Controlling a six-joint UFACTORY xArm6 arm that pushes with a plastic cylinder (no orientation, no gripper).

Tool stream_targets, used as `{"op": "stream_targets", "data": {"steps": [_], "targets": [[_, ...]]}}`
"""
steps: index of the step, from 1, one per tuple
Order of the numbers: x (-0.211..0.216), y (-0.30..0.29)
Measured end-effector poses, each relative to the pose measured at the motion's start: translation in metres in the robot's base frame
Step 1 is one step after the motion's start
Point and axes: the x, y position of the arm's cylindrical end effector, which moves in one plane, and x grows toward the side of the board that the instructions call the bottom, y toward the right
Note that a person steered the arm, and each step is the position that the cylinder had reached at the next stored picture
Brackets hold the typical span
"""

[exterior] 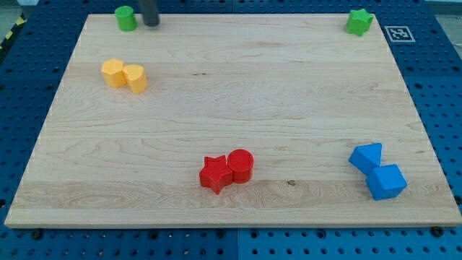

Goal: Slide the red star and red circle right and up a bit

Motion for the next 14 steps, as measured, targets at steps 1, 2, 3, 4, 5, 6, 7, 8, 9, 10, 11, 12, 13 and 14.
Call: {"op": "stream_targets", "data": {"steps": [1, 2, 3, 4, 5, 6, 7, 8, 9, 10, 11, 12, 13, 14], "targets": [[0.003, 0.064], [0.005, 0.075], [0.005, 0.075], [0.042, 0.077], [0.127, 0.082], [0.205, 0.087], [0.266, 0.064], [0.326, 0.015], [0.402, 0.028], [0.401, 0.075], [0.372, 0.099], [0.352, 0.098], [0.346, 0.097], [0.346, 0.112]]}}
